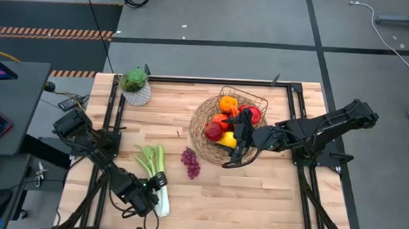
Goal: Build produce basket
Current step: Put the green celery into the gold wire basket
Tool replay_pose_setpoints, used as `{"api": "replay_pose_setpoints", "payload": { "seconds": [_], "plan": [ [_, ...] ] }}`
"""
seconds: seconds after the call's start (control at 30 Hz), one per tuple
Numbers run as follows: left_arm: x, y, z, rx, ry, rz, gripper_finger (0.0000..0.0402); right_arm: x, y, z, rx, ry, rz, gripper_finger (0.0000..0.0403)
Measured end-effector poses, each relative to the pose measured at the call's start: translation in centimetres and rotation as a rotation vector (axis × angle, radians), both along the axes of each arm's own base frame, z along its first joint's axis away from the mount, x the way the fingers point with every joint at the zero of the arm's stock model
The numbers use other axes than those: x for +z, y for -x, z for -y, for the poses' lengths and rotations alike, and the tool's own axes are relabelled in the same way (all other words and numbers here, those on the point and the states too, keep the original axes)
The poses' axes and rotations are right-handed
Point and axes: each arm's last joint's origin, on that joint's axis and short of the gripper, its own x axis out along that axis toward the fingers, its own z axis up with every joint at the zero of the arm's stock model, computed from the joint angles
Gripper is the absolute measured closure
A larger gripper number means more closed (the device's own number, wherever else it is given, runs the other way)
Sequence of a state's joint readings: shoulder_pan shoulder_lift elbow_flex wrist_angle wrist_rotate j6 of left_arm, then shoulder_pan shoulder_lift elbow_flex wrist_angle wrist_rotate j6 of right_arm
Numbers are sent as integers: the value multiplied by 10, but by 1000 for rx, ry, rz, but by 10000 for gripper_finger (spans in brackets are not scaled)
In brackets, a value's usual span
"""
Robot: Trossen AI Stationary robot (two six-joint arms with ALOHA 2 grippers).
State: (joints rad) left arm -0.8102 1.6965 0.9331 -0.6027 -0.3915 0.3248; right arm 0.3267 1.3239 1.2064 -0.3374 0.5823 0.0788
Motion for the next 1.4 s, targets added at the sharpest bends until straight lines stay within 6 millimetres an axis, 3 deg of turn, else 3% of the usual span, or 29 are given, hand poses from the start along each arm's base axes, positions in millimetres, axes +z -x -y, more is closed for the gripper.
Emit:
{"api": "replay_pose_setpoints", "payload": {
  "seconds": [0.27, 0.47, 0.73, 1.03, 1.4],
  "plan": [
    [13, -6, 7, -1, 32, 31, 273, 1, 1, 2, -52, 23, 11, 14],
    [36, -6, 2, 0, 8, 126, 277, 10, 10, 5, -73, 23, 43, 14],
    [64, -11, -8, -146, -183, 315, 278, 28, 30, 6, -52, 8, 105, 14],
    [67, -29, -22, -229, -267, 319, 272, 34, 42, -1, -17, -3, 116, 14],
    [71, -53, -44, -203, -300, 356, 270, 31, 45, -1, -52, 82, 73, 14]
  ]
}}
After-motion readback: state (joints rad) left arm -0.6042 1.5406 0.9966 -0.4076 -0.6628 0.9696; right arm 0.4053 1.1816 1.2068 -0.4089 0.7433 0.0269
